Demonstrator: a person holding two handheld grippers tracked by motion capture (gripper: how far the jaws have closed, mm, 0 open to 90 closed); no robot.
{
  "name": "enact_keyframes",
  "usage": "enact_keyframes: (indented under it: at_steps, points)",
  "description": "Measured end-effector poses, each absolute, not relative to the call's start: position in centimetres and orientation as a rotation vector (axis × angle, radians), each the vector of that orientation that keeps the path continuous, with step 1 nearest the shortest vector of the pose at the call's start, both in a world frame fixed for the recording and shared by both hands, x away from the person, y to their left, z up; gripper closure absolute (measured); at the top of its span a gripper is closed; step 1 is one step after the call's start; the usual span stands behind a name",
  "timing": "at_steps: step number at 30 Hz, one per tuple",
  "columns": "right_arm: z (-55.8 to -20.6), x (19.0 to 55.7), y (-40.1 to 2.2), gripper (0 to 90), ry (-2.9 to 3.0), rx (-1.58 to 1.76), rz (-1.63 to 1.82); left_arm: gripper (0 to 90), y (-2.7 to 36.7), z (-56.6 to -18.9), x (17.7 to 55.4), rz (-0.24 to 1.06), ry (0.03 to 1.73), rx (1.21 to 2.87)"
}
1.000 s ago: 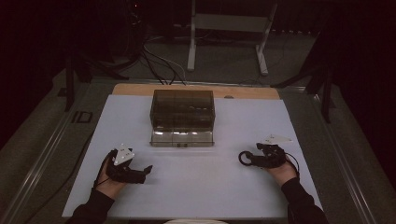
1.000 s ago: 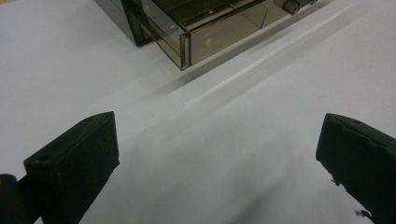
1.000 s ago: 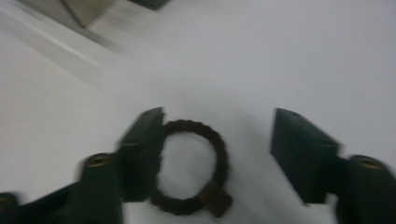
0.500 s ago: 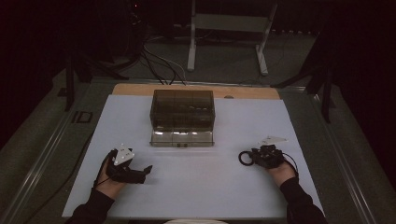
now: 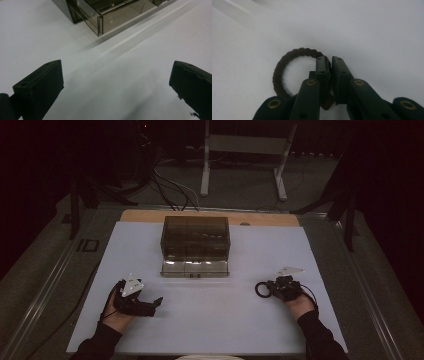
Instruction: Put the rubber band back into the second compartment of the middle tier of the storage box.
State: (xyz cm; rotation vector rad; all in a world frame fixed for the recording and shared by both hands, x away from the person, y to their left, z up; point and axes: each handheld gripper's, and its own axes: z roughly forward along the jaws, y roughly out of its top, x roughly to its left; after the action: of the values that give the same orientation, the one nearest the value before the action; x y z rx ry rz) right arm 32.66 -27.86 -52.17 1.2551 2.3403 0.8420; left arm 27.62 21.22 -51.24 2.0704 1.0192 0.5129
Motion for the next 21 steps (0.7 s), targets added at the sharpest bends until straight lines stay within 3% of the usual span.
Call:
enact_keyframes:
  at_steps: [21]
  points:
    - [-51.0,32.1,-27.5,85.8,2.320,1.247,0.855,0.7,21.1,-51.2,27.5,0.517,1.009,2.074]
